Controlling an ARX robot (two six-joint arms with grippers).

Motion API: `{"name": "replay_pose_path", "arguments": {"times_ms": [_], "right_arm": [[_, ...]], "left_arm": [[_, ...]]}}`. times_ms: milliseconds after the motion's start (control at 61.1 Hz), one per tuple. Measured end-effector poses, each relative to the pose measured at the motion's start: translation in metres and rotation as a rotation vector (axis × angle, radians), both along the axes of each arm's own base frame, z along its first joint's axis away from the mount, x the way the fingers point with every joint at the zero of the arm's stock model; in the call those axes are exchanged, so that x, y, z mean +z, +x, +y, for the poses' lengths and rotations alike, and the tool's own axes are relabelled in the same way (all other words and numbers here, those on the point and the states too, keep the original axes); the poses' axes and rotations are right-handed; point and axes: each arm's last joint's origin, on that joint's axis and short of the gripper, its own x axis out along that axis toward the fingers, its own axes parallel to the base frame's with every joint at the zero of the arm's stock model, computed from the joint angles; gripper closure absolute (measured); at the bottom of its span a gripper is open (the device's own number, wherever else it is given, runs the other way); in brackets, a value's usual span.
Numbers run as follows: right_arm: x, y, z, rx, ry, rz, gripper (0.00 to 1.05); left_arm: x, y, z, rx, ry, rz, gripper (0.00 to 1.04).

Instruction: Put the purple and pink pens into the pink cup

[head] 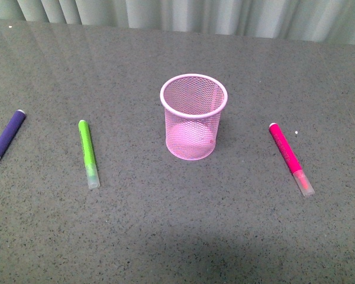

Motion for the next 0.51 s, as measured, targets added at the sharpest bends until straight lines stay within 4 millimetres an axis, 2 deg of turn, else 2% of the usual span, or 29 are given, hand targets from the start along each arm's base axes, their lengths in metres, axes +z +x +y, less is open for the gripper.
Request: {"name": "replay_pose_path", "arguments": {"times_ms": [507], "right_arm": [[0.0, 0.0, 0.0, 0.0, 0.0, 0.0, 0.07]], "left_arm": [[0.0, 0.0, 0.0, 0.0, 0.0, 0.0, 0.08]]}}
